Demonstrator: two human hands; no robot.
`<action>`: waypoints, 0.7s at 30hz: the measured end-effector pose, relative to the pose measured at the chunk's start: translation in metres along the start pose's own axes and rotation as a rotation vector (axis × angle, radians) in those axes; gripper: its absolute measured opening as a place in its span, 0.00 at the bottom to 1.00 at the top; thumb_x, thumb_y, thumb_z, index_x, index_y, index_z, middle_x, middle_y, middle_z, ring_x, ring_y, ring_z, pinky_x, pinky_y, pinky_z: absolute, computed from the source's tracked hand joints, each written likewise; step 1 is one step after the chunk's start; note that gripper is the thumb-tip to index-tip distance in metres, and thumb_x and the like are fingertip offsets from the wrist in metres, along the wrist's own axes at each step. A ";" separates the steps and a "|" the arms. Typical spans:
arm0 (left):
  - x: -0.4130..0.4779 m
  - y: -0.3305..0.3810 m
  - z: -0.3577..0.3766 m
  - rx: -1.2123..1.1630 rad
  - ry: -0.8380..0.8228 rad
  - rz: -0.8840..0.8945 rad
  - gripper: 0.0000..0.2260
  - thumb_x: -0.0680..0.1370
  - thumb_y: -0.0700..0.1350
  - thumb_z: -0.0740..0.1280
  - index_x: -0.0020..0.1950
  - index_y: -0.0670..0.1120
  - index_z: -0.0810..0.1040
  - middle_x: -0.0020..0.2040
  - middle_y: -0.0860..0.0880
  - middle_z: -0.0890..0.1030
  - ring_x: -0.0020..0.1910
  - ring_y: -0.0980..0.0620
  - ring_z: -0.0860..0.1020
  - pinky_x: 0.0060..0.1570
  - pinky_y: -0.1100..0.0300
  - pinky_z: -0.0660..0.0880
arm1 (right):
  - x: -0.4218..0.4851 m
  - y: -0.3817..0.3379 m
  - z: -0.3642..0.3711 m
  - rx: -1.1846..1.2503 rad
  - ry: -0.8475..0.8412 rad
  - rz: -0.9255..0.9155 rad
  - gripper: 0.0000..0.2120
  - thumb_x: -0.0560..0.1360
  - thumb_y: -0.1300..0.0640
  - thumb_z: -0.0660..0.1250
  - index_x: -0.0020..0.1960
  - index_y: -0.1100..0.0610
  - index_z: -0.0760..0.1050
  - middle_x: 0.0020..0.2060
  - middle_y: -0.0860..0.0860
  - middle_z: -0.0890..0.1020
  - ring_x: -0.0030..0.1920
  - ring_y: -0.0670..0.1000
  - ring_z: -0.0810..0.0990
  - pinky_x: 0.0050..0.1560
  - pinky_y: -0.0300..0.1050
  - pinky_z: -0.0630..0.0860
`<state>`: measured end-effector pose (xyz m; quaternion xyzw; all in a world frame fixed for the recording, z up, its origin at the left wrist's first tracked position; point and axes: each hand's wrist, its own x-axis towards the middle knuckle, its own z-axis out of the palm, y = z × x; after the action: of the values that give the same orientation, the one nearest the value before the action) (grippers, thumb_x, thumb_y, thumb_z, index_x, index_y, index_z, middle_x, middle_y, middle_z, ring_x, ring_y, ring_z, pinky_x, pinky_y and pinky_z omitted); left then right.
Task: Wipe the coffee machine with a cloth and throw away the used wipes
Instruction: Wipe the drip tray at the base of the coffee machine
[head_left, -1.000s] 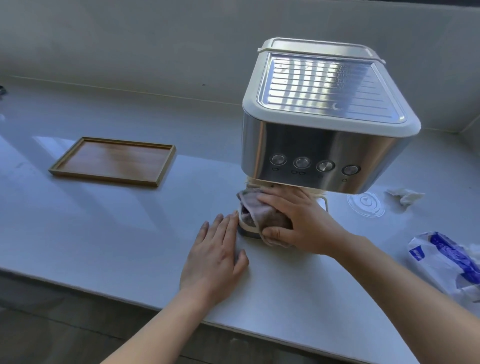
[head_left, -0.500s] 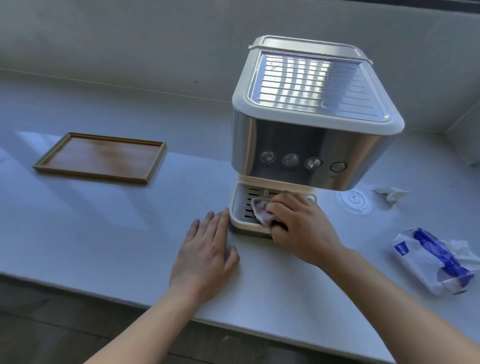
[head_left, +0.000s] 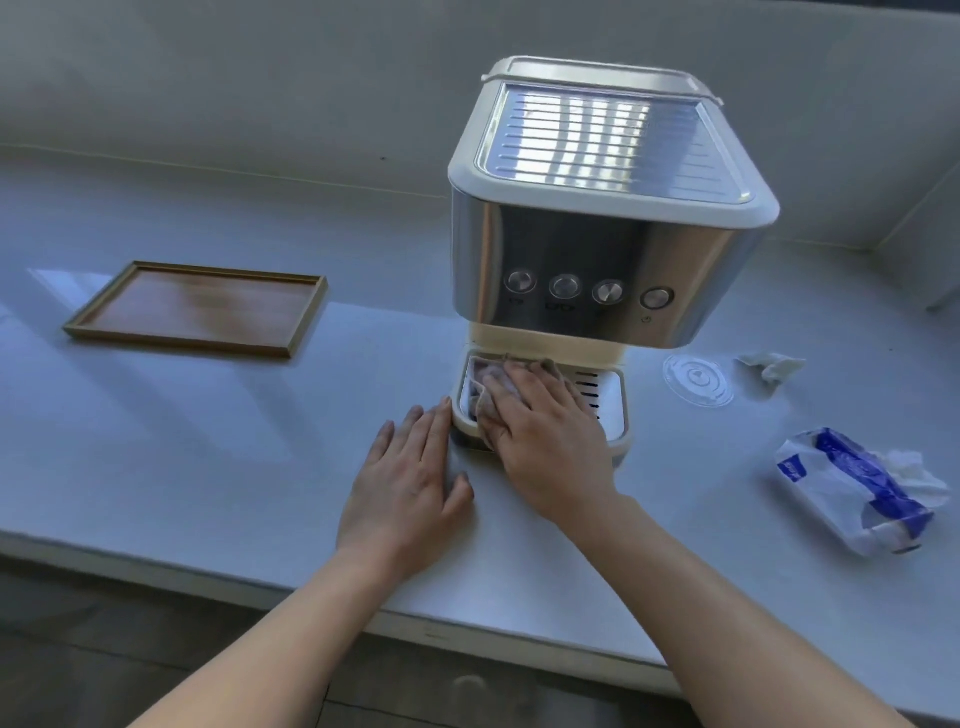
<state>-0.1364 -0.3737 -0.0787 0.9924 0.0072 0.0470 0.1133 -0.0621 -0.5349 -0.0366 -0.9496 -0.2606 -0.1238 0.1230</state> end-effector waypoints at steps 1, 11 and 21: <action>0.000 -0.001 0.000 -0.002 -0.006 0.005 0.33 0.79 0.60 0.44 0.80 0.48 0.40 0.82 0.52 0.50 0.80 0.55 0.45 0.78 0.53 0.42 | -0.002 0.002 -0.001 0.000 0.006 -0.018 0.22 0.83 0.44 0.53 0.72 0.51 0.71 0.69 0.50 0.75 0.71 0.54 0.70 0.75 0.50 0.59; 0.002 -0.003 0.005 -0.004 -0.056 -0.001 0.34 0.80 0.61 0.44 0.79 0.49 0.32 0.81 0.52 0.39 0.79 0.53 0.37 0.78 0.49 0.37 | 0.003 -0.011 0.010 -0.061 0.041 0.070 0.21 0.82 0.45 0.52 0.71 0.50 0.71 0.67 0.49 0.75 0.67 0.54 0.71 0.73 0.51 0.60; 0.000 -0.002 0.000 -0.016 -0.052 0.016 0.34 0.80 0.60 0.45 0.79 0.49 0.32 0.82 0.51 0.42 0.79 0.51 0.39 0.78 0.47 0.40 | 0.008 0.012 0.006 -0.028 0.111 0.206 0.14 0.81 0.53 0.54 0.54 0.54 0.78 0.50 0.51 0.82 0.54 0.57 0.77 0.60 0.50 0.69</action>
<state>-0.1364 -0.3722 -0.0788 0.9924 -0.0041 0.0219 0.1211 -0.0475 -0.5393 -0.0422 -0.9646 -0.1528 -0.1665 0.1360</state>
